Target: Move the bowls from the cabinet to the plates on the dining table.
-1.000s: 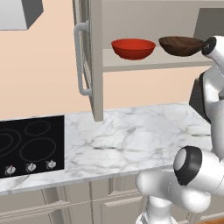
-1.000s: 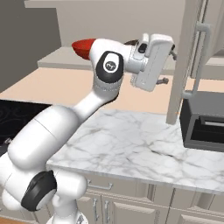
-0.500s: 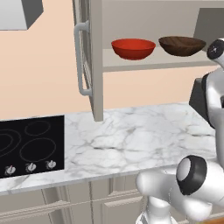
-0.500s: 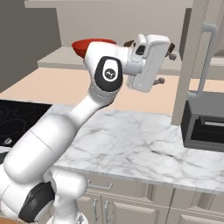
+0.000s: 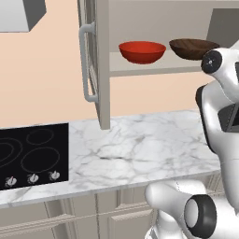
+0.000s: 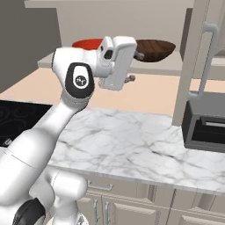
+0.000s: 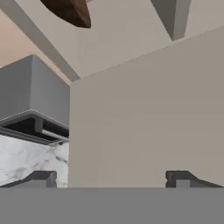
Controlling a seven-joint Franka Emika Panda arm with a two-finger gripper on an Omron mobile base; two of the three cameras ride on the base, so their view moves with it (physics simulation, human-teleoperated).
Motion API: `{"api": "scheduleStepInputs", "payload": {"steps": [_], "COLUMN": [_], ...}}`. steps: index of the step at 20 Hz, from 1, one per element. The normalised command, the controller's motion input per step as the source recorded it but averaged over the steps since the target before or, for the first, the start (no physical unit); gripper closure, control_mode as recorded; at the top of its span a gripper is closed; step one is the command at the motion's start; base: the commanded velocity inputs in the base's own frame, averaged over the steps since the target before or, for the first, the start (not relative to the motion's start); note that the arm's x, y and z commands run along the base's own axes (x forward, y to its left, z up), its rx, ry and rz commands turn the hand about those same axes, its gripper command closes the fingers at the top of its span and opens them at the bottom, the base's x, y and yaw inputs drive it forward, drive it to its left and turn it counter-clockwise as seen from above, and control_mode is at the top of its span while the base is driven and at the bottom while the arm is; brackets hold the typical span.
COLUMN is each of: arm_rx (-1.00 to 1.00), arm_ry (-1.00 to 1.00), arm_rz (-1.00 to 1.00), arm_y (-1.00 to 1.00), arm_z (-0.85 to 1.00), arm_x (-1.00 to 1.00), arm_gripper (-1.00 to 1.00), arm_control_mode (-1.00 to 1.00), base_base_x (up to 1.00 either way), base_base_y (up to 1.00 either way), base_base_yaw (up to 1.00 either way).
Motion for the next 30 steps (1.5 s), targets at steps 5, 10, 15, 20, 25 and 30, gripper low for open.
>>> {"api": "scheduleStepInputs", "payload": {"steps": [5,10,15,20,25,30], "arm_rx": [0.0,0.16,0.26,0.25,0.23,0.25], "arm_ry": [-0.1,-0.18,-0.19,-0.16,-0.14,-0.08], "arm_rz": [0.1,0.04,0.09,0.15,0.18,0.19], "arm_y": [0.42,0.03,0.03,0.16,0.26,0.39], "arm_z": [0.09,0.02,0.0,0.0,0.0,0.0], "arm_x": [0.0,0.0,0.03,0.0,0.0,-0.03], "arm_gripper": [-1.0,-1.0,-1.0,-1.0,-1.0,-1.0], "arm_control_mode": [-1.0,-1.0,-1.0,-1.0,-1.0,-1.0], "base_base_x": [0.0,0.0,0.0,0.0,0.0,0.0], "base_base_y": [0.0,0.0,0.0,0.0,0.0,0.0], "base_base_yaw": [0.0,0.0,0.0,0.0,0.0,0.0]}}
